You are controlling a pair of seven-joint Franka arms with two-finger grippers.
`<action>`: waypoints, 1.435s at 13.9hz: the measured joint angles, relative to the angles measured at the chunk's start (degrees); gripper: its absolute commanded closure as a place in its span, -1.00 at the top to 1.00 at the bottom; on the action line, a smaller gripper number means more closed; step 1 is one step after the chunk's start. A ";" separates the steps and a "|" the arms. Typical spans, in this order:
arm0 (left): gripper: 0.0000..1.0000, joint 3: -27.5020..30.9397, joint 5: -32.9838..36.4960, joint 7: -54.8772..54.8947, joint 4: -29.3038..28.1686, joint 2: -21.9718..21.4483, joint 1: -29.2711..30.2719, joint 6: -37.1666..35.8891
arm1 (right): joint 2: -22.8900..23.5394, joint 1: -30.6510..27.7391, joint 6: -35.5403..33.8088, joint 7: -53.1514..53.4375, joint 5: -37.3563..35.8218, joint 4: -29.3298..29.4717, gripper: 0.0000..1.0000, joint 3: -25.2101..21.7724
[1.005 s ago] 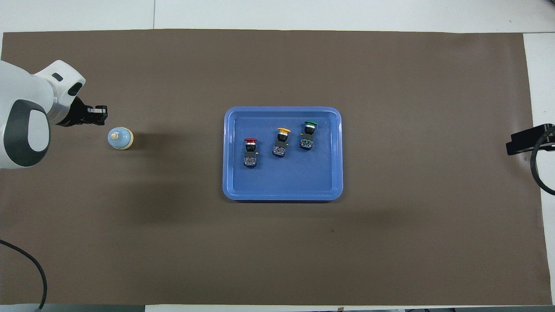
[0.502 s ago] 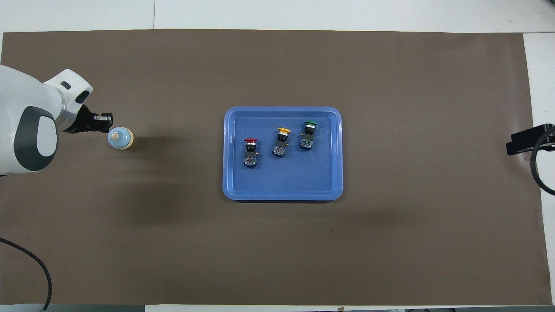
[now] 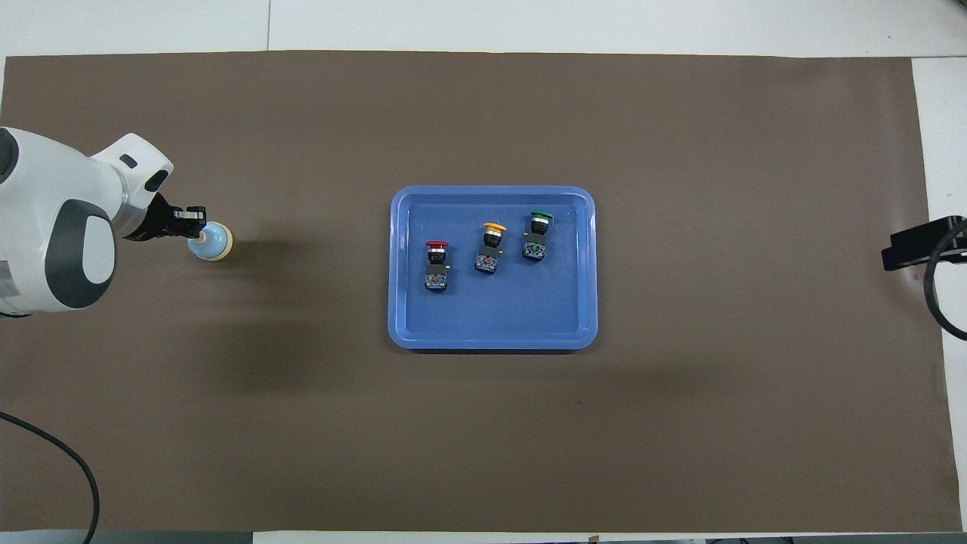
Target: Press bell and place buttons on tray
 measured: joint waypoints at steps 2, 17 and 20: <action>-1.00 -0.03 0.00 0.00 -0.85 -0.09 -0.02 1.52 | 0.00 0.00 0.00 0.00 0.00 0.00 1.00 0.00; 1.00 -0.24 0.00 0.00 8.69 -18.26 -0.08 -29.90 | 0.00 0.00 0.00 0.00 0.00 -0.01 1.00 0.00; 1.00 -0.77 0.00 0.00 8.67 -21.15 -0.44 -33.09 | 0.00 0.00 0.00 0.00 0.00 -0.01 1.00 0.00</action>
